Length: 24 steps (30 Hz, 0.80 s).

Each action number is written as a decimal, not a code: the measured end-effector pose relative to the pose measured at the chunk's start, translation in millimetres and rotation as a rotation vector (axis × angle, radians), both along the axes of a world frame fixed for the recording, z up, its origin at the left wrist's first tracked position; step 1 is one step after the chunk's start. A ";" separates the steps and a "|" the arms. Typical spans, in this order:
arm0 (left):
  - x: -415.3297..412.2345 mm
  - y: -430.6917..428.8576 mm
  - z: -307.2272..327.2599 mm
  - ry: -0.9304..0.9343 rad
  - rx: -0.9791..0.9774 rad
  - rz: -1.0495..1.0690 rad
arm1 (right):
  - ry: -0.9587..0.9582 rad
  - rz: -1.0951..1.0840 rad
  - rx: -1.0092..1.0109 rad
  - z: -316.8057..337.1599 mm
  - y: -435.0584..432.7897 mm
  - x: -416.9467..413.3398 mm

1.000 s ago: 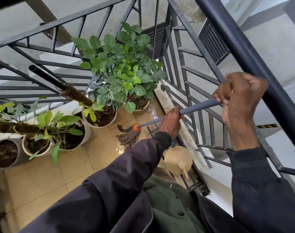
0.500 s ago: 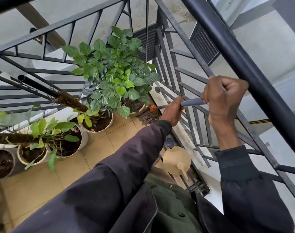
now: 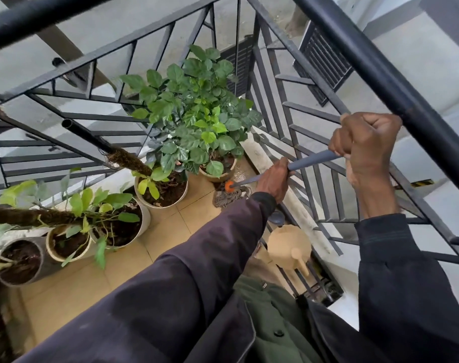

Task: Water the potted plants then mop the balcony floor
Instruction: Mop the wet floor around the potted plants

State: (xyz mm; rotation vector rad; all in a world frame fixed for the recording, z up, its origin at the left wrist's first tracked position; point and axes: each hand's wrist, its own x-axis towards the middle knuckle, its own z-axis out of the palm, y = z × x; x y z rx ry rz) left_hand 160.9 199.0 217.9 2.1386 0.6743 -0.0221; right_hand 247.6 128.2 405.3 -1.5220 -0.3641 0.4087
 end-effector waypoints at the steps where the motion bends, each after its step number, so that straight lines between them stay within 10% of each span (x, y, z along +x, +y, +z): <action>1: -11.9 2.9 0.2 0.007 0.004 -0.001 | 0.003 0.011 -0.005 -0.9 3.3 -9.6; 24: -189.7 68.6 6.0 -0.084 0.025 0.138 | -0.131 0.263 0.140 14.2 80.6 -169.0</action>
